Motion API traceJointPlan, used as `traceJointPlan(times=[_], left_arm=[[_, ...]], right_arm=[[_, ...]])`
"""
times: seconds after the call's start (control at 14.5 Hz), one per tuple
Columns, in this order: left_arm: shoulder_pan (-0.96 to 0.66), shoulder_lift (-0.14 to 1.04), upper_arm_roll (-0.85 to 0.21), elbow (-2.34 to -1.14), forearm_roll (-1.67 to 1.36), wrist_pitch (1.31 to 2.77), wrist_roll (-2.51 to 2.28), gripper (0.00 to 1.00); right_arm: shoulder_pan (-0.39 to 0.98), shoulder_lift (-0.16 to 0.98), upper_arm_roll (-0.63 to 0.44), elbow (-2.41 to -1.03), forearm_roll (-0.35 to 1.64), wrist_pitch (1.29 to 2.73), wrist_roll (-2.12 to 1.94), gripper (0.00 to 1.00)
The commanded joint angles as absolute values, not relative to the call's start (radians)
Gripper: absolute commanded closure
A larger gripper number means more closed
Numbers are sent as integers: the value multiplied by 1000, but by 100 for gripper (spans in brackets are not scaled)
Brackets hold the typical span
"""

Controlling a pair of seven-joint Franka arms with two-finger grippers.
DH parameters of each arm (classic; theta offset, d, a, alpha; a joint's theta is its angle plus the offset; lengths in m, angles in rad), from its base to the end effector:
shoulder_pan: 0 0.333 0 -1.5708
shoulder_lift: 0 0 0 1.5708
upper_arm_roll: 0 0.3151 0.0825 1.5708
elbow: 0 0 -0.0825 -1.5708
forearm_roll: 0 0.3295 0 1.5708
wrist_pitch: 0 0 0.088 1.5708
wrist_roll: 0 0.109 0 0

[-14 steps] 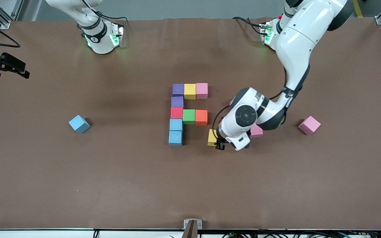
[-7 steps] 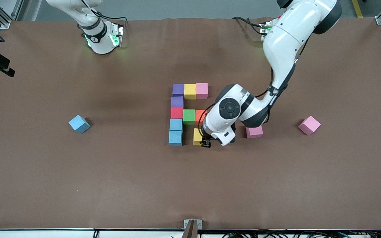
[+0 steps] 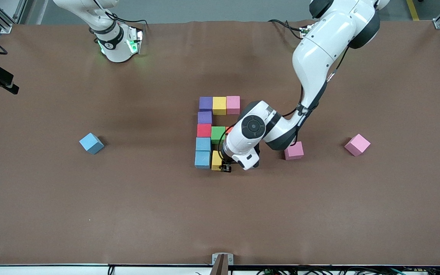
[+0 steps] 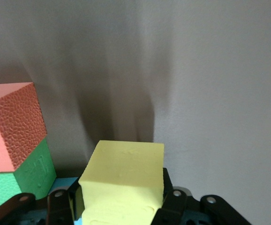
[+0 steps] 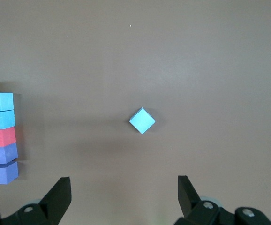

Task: Arrange 11 blocks into digit 3
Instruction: 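Lower the yellow cube beside light blue and open the left gripper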

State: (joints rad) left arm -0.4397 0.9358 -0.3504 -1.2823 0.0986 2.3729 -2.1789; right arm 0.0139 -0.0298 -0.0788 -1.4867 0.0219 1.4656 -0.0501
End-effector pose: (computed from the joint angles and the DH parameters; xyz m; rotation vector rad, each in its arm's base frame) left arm 0.5598 -0.4564 0.2512 2.1412 1.9699 -0.2520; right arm 0.4791 -0.0293 0.6616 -3.1179 0.0193 -0.0156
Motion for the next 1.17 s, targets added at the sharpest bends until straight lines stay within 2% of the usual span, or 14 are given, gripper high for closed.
traceJointPlan(times=[0.0,0.21,1.1], left_arm=[[-453,966,-342,-1243,86,2388,-2180,85],[-457,989,-342,-1224,87,2391,-2183,85],[-480,1015,-327,-1226,86,2379,-2226,85]], right_arm=[[-32,-25,-28,-1470,20,1462,-55,0],[-60,-23,0,-1470,18,1463,-55,0],[-49,-25,0,-1470,17,1465,-54,0]])
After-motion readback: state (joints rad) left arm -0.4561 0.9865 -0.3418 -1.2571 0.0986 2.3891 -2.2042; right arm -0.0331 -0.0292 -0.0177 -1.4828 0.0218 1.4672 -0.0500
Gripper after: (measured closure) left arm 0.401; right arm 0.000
